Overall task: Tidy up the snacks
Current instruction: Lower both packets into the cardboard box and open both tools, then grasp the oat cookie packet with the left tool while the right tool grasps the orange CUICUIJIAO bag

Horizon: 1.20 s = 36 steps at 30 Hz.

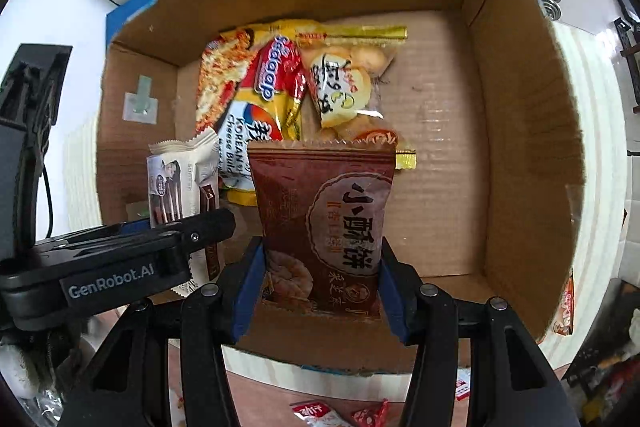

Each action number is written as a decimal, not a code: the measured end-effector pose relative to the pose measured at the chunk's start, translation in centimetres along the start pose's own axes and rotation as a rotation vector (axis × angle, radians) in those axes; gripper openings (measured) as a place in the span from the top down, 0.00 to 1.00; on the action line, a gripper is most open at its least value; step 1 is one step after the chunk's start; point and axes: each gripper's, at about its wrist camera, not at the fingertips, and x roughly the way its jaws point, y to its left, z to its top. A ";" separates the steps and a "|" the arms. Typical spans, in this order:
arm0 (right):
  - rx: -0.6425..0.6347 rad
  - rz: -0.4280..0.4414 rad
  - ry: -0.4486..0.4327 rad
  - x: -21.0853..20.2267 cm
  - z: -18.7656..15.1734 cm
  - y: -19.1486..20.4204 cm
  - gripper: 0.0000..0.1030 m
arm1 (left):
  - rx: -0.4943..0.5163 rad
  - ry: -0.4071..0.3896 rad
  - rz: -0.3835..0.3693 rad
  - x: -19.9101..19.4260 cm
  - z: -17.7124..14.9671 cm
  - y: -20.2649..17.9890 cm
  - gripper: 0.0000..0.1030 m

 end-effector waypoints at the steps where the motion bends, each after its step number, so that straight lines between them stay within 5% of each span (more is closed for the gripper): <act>1: -0.004 -0.002 0.008 0.3 0.0 0.0 0.45 | -0.002 0.003 -0.008 0.2 0.1 0.1 0.42; 5: -0.016 -0.005 0.064 1.4 0.0 0.1 0.42 | -0.019 0.014 -0.025 0.6 0.3 0.7 0.40; 8: -0.045 -0.030 0.080 1.8 -0.1 0.5 0.11 | -0.030 -0.002 -0.041 0.2 0.0 1.2 0.16; 15: -0.081 -0.044 0.096 0.4 -0.8 1.6 0.10 | -0.024 -0.077 -0.027 -2.8 -1.6 1.5 0.16; 30: -0.089 0.032 -0.233 -8.9 -6.4 3.0 0.07 | 0.097 -0.478 0.070 -12.0 -11.0 0.8 0.16; 36: -0.079 0.113 -0.200 -9.1 -10.4 3.6 0.07 | 0.067 -0.565 0.145 -12.4 -15.8 3.1 0.16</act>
